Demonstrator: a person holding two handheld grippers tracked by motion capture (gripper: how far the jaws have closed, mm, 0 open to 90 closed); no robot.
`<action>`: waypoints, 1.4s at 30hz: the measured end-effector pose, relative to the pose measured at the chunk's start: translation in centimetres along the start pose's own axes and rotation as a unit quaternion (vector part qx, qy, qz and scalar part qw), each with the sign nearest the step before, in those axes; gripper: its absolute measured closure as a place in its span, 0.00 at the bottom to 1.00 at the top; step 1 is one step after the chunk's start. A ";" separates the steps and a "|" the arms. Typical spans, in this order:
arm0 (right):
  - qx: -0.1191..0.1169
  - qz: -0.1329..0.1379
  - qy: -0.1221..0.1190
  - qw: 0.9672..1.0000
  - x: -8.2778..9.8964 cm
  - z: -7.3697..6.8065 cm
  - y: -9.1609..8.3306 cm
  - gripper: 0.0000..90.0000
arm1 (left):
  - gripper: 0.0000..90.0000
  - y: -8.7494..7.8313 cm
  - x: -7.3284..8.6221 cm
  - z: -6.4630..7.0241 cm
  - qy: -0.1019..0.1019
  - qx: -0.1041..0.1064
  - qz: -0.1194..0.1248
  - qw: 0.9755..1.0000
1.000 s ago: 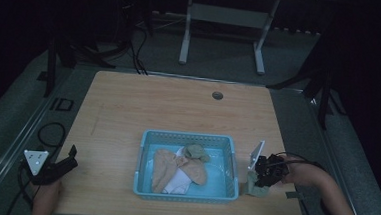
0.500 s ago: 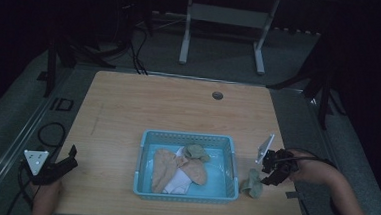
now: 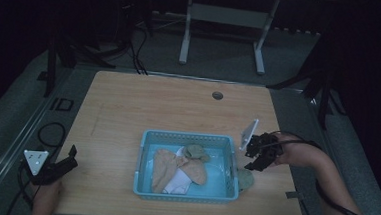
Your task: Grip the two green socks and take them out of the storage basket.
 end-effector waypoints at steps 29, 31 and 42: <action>-0.031 0.007 -0.095 0.995 -11.2 0.1 4.9 0.62 | 0.01 0.0 0.0 0.0 -0.004 0.005 0.004 1.000; -0.030 0.006 -0.098 0.995 -11.8 0.2 5.3 0.62 | 0.01 0.0 0.0 0.0 -0.003 0.005 0.004 1.000; -0.038 -0.012 -0.098 0.994 -13.2 0.4 8.0 0.62 | 0.01 -0.1 0.0 0.0 -0.001 0.006 0.004 1.000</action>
Point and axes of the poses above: each handheld gripper's, and its own axes: y roughly forward along the jaws, x roughly out of its underside, z roughly to its right, the point moved 5 cm from there along y, roughly forward along the jaws, and after that the axes turned 12 degrees about x, right-handed, at the moved point
